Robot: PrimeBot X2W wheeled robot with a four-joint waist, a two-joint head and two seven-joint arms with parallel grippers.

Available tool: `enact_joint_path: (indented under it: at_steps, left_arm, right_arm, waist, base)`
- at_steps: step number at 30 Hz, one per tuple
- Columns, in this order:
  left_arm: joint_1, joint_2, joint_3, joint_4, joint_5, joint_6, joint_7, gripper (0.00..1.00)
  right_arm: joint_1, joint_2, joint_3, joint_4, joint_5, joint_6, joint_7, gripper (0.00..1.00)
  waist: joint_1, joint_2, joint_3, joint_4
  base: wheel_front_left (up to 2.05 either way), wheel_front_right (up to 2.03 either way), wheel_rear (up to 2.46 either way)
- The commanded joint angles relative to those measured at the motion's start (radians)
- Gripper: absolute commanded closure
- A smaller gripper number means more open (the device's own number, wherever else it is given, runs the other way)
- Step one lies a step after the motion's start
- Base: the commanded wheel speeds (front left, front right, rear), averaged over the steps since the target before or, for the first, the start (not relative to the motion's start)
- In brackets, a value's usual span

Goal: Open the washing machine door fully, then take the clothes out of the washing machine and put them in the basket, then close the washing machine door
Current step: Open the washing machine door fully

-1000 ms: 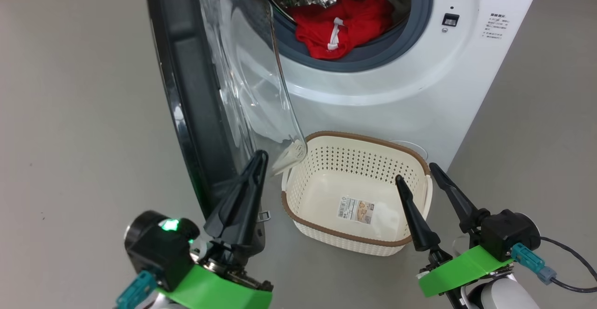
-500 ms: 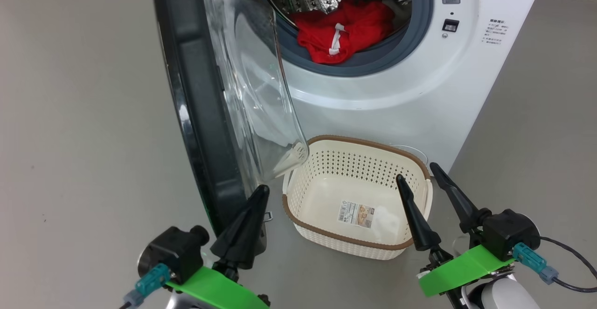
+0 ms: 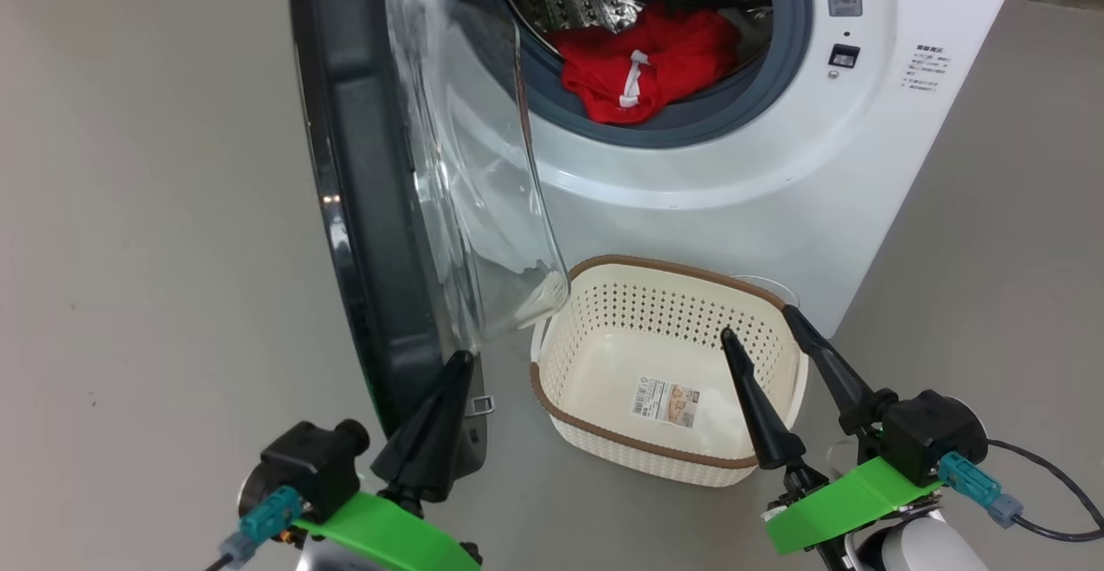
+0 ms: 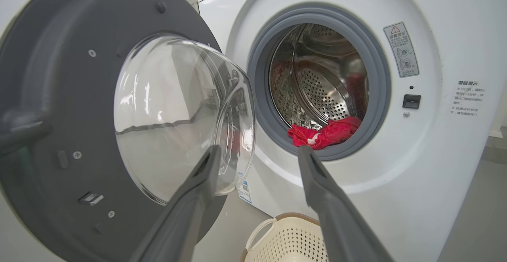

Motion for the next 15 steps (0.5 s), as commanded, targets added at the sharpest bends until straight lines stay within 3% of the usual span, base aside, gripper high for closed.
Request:
enact_joint_path:
  at_steps: [1, 15]
  left_arm:
    - [-0.001, 0.022, 0.055, -0.016, -0.005, 0.023, 0.005, 1.0]
    - [0.017, 0.052, 0.156, 0.002, -0.026, 0.099, -0.03, 1.0]
  right_arm:
    - [-0.013, 0.002, 0.023, -0.025, 0.001, 0.007, -0.006, 0.0]
    - [-0.011, 0.002, 0.021, -0.015, -0.009, 0.007, -0.006, 0.0]
  waist:
    - [0.0, 0.0, 0.002, 0.005]
    - [0.0, 0.0, 0.015, 0.049]
  base:
    - [0.0, 0.0, 0.0]
    - [0.0, 0.0, 0.0]
